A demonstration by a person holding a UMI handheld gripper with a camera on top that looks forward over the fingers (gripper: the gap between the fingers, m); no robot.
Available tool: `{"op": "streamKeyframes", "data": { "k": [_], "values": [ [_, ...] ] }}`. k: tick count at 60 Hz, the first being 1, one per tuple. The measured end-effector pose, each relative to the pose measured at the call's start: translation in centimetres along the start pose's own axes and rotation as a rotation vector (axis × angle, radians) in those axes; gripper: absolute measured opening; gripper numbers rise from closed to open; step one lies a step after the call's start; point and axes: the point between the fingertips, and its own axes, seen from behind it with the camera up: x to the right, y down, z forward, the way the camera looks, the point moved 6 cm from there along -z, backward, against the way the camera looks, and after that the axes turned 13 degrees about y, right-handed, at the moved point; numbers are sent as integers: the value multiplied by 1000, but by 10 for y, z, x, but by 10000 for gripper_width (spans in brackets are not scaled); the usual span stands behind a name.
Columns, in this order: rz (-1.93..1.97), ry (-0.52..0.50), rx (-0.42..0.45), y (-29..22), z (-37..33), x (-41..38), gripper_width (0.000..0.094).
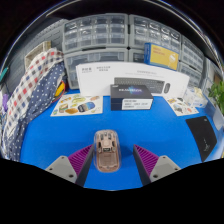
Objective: Arrange mouse
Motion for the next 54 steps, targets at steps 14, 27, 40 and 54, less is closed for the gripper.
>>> {"op": "streamKeyframes", "data": {
  "k": [14, 27, 40, 54],
  "values": [
    [-4, -8, -1, -11, 12, -3, 581],
    [3, -59, -26, -12, 14, 1, 372],
    [-53, -134, -20, -45, 4, 34, 310],
    [-113, -58, 226, -145, -55, 196, 312]
  ]
}}
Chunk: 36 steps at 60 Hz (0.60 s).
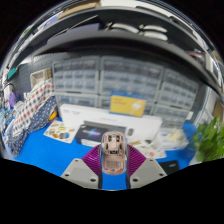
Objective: Arrange mouse
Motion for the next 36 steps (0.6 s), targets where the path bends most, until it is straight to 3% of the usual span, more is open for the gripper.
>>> {"op": "streamKeyframes", "data": {
  "k": [10, 20, 36],
  "values": [
    [-22, 77, 40, -1, -5, 128, 311],
    [-8, 111, -110, 73, 35, 204, 311],
    [51, 29, -335, 186, 82, 206, 313]
  ]
}}
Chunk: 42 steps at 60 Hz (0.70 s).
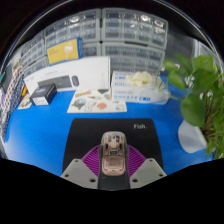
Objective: Arrange mouse
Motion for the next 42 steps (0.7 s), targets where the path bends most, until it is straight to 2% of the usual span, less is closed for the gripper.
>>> {"op": "streamKeyframes", "data": {
  "k": [2, 7, 15, 22, 23, 24, 31, 33, 42],
  "values": [
    [-11, -4, -24, 8, 4, -2, 315],
    [16, -5, -3, 9, 6, -4, 316],
    [29, -8, 7, 8, 8, -4, 407],
    [15, 2, -19, 8, 7, -3, 472],
    [8, 9, -24, 7, 7, -2, 495],
    [1, 18, -31, 6, 8, -1, 585],
    [-46, 69, -68, 5, -2, 4, 892],
    [-43, 68, -66, 2, -10, 3, 860],
    [-7, 83, -13, -8, -56, -10, 854]
  ]
}}
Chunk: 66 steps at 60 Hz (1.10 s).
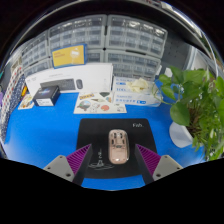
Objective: Arrange mouse
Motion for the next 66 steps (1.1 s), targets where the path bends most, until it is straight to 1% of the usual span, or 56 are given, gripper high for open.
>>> {"op": "streamKeyframes", "data": {
  "k": [4, 11, 22, 33, 45, 66],
  "values": [
    [19, 10, 27, -1, -29, -7, 861],
    [53, 6, 102, -4, -86, -30, 864],
    [97, -17, 201, -2, -165, -72, 862],
    [130, -55, 261, 9, -219, -113, 861],
    [124, -83, 284, 24, -248, -144, 861],
    [112, -92, 279, 47, -265, -170, 862]
  ]
}}
